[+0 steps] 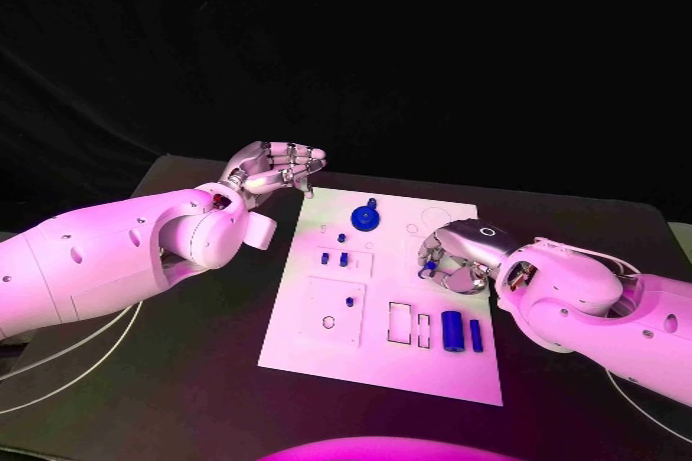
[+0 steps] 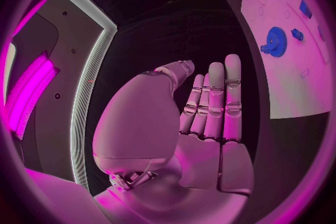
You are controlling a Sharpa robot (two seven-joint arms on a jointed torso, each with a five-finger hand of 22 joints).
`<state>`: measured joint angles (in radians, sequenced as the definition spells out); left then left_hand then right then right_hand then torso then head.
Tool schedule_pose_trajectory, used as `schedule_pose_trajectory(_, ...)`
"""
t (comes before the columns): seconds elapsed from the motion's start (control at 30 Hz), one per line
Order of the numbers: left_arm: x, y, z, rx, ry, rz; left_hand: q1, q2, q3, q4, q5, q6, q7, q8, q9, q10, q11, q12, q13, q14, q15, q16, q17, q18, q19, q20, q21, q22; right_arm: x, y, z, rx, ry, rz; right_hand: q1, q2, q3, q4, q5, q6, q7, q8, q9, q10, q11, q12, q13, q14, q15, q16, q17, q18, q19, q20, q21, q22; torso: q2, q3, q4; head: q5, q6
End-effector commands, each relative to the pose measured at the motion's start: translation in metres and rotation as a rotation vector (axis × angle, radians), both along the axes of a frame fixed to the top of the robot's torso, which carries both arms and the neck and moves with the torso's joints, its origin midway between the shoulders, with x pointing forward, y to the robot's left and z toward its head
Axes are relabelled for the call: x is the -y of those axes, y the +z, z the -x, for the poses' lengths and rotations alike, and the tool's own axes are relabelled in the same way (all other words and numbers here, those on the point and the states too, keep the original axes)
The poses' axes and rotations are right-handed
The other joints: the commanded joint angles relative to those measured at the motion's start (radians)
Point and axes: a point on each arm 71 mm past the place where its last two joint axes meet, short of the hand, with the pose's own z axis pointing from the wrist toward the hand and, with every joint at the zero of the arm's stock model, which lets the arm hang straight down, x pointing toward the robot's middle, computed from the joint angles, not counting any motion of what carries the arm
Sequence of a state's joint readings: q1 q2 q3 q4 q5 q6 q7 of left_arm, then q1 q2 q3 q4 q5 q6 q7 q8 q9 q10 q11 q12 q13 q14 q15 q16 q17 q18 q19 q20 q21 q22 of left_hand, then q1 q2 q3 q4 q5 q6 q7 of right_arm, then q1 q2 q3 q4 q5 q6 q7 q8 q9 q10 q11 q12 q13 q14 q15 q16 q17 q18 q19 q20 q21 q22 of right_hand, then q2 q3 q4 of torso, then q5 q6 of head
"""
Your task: Assemble the parts on the task board
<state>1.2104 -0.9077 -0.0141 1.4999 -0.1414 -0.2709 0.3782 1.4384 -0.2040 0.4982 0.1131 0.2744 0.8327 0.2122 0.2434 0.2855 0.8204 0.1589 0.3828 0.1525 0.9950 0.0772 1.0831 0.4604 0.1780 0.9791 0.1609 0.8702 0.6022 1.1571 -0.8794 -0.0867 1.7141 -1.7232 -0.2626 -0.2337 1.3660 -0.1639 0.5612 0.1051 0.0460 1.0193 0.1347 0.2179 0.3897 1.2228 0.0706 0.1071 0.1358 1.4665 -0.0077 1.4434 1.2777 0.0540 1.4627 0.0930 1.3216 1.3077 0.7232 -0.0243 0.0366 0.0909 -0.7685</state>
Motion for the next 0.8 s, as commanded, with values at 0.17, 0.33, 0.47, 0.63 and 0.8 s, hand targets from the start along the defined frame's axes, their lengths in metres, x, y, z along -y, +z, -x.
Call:
schedule_pose_trajectory(0.17,0.002,0.000,0.000,0.001,-0.016,0.006,-0.006,-0.003,0.000,-0.005,0.004,-0.008,0.012,0.006,-0.002,-0.007,0.003,0.005,-0.001,-0.005,0.001,-0.006,-0.001,0.006,-0.007,0.000,-0.006,-0.001,0.000,0.003,0.001,0.027,-0.003,-0.006,0.023,-0.008,0.032,-0.025,0.008,0.000,-0.001,-0.004,0.001,0.038,-0.008,0.001,0.007,0.048,-0.007,0.006,0.001,-0.005,0.027,-0.005,0.013,0.160,0.000,-0.0005,0.0007,0.000,-0.002)
schedule_pose_trajectory(0.33,0.002,0.000,0.000,0.000,-0.015,0.005,-0.007,-0.003,-0.001,-0.005,0.004,-0.010,0.013,0.006,-0.002,-0.009,0.004,0.006,-0.001,-0.006,0.002,-0.006,-0.002,0.006,-0.008,0.001,-0.006,-0.002,-0.001,0.006,0.003,0.048,0.001,-0.046,0.040,0.006,0.048,-0.052,0.010,0.028,-0.003,0.011,0.009,0.069,-0.015,0.007,0.017,0.049,-0.013,0.008,0.006,-0.008,0.033,-0.010,0.028,0.168,-0.001,-0.0010,0.0005,0.000,-0.002)
schedule_pose_trajectory(0.47,0.002,0.000,0.000,-0.001,-0.014,0.005,-0.007,-0.003,-0.001,-0.005,0.004,-0.010,0.013,0.006,-0.002,-0.009,0.004,0.006,-0.001,-0.006,0.002,-0.006,-0.002,0.006,-0.008,0.001,-0.006,-0.002,-0.003,0.010,0.006,0.068,0.009,-0.082,0.040,0.011,0.049,-0.058,0.005,0.035,-0.004,0.016,0.013,0.079,-0.016,0.010,0.021,0.050,-0.014,0.009,0.007,-0.010,0.035,-0.011,0.033,0.171,-0.001,-0.0007,0.0014,0.000,-0.003)
schedule_pose_trajectory(0.63,0.003,0.000,0.000,-0.001,-0.013,0.004,-0.007,-0.003,-0.001,-0.005,0.004,-0.010,0.013,0.006,-0.002,-0.009,0.004,0.006,-0.001,-0.006,0.002,-0.006,-0.002,0.006,-0.008,0.001,-0.006,-0.002,-0.003,0.016,0.011,0.080,0.018,-0.113,0.040,0.013,0.049,-0.062,0.005,0.039,-0.005,0.019,0.015,0.085,-0.018,0.011,0.024,0.050,-0.015,0.010,0.010,-0.011,0.037,-0.012,0.041,0.175,-0.002,-0.0015,0.0001,0.002,-0.001)
schedule_pose_trajectory(0.8,0.003,-0.001,-0.001,-0.002,-0.012,0.004,-0.007,-0.002,-0.001,-0.006,0.004,-0.010,0.013,0.006,-0.002,-0.010,0.004,0.007,-0.001,-0.006,0.002,-0.006,-0.002,0.006,-0.008,0.001,-0.007,-0.002,-0.009,0.027,0.022,0.091,0.045,-0.148,0.039,0.013,0.049,-0.063,0.005,0.040,-0.005,0.020,0.016,0.087,-0.019,0.011,0.025,0.051,-0.016,0.011,0.012,-0.012,0.039,-0.013,0.046,0.177,0.000,-0.0006,-0.0008,0.004,-0.001)
